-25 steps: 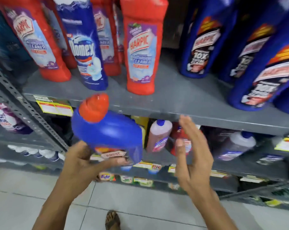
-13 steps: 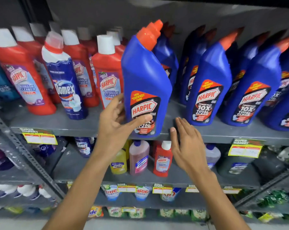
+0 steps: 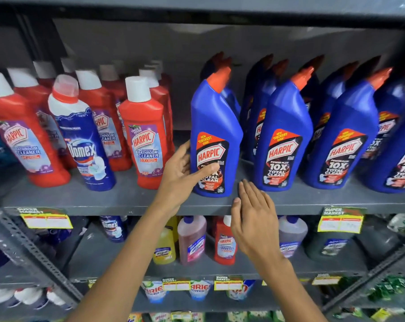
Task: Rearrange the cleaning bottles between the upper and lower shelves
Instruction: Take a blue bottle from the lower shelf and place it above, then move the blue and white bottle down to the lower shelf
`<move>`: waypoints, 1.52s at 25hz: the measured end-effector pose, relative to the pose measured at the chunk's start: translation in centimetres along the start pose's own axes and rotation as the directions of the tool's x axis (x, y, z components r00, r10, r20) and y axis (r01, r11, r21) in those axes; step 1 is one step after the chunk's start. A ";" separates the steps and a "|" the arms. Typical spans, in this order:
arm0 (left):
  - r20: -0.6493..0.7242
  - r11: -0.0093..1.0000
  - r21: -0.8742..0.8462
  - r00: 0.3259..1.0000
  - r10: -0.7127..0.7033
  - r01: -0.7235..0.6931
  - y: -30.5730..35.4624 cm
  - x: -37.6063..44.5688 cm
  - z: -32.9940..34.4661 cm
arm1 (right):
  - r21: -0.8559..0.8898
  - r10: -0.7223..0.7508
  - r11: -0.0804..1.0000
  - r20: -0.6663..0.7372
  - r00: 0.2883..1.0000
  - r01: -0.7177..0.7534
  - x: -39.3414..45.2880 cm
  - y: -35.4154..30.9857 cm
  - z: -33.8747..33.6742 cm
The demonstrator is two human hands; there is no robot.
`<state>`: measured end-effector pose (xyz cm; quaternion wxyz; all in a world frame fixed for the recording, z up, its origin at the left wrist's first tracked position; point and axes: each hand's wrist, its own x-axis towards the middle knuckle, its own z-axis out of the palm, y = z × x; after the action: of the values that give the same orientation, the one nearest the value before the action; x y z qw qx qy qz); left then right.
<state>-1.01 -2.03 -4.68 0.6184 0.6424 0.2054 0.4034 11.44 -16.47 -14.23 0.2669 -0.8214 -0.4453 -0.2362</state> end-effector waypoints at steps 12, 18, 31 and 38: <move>0.000 0.998 0.055 1.000 0.007 -0.007 -0.3 1.0 0.7 | 0.013 0.023 1.000 0.021 1.000 -0.023 -0.1 0.0 0.0; -0.007 0.998 0.067 1.000 0.008 -0.008 -0.7 0.9 0.8 | 0.028 0.030 0.999 0.030 0.999 -0.031 -0.1 -0.1 0.0; -0.318 0.768 0.640 0.899 0.302 -0.032 2.0 -7.7 -8.1 | 0.638 0.247 0.746 0.001 0.969 -0.191 -1.7 -6.4 -5.0; -0.459 0.693 0.721 0.752 0.472 0.005 3.3 -4.7 -20.3 | 0.598 -0.255 0.800 0.264 0.930 0.050 0.4 -20.2 1.0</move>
<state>-20.24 6.63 -4.56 0.1747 0.6772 0.4388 0.5643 -5.54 -6.29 -10.18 0.4059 -0.6887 -0.5999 0.0319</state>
